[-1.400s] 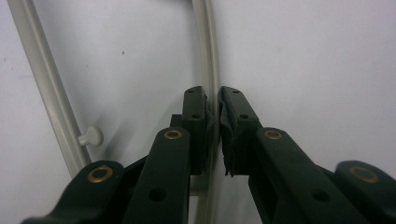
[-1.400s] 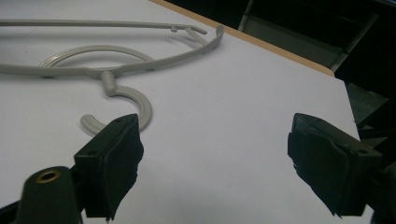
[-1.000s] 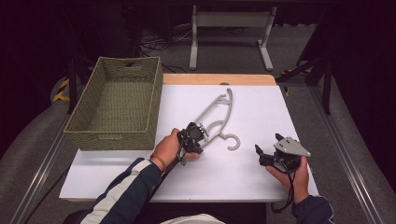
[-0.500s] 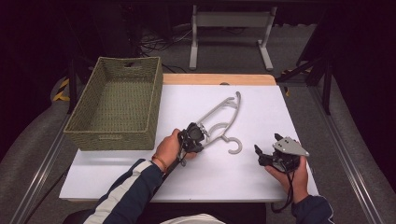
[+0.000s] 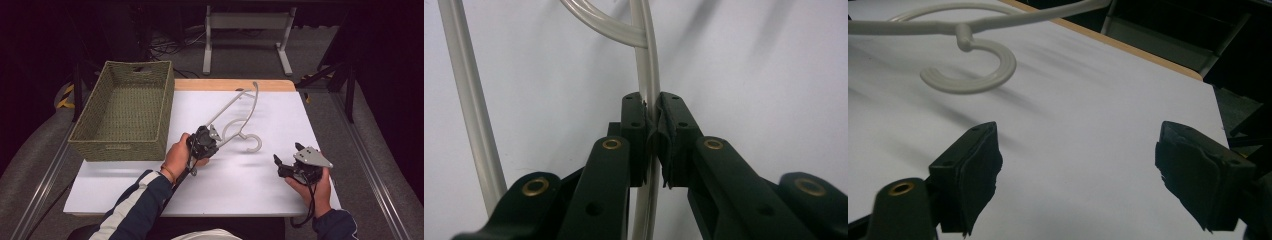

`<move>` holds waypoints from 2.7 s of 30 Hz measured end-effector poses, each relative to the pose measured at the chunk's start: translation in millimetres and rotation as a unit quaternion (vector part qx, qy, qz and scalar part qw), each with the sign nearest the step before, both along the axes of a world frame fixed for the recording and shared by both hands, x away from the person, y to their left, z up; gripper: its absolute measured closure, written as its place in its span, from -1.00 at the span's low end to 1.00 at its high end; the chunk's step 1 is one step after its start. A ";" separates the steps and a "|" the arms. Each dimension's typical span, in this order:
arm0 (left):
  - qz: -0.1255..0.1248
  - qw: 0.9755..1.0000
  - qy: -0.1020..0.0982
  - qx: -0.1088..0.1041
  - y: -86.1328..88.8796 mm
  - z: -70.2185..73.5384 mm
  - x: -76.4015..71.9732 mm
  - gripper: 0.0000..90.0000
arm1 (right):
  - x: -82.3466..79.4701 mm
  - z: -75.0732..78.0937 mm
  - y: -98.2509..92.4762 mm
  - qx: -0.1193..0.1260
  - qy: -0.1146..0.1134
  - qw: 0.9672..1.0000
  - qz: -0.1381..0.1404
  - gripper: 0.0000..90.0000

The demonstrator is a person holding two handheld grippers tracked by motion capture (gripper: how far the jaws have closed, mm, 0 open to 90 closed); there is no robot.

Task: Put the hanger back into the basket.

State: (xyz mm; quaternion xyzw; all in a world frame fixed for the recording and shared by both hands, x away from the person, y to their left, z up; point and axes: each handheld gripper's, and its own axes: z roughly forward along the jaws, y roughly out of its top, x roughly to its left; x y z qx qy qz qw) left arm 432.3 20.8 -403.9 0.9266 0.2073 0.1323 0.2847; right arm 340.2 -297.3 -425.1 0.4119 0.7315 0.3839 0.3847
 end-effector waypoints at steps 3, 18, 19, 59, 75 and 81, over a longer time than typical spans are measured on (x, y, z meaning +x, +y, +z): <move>0.003 1.000 -0.006 -0.011 3.2 6.2 -0.6 0.84 | -0.1 0.3 -0.7 0.004 -0.001 1.000 -0.002 -0.59; 0.008 0.997 -0.047 -0.063 18.8 44.1 -13.1 0.84 | -0.2 -0.6 1.3 0.003 -0.001 1.000 0.003 -0.59; 0.007 0.997 -0.049 -0.066 19.4 47.4 -14.1 0.84 | -0.2 -0.7 1.5 0.003 -0.001 1.000 0.003 -0.59; 0.091 0.987 -0.097 -0.092 104.3 120.5 15.8 0.83 | 0.9 -2.8 4.4 -0.001 0.000 1.000 0.007 -0.60; 0.150 0.982 -0.086 -0.073 151.5 100.6 37.2 0.83 | -4.0 -1.8 10.0 0.006 -0.021 0.999 0.042 -0.64; 0.166 0.981 -0.078 -0.058 166.2 88.4 45.5 0.83 | -4.8 -1.8 12.0 0.005 -0.024 0.999 0.048 -0.66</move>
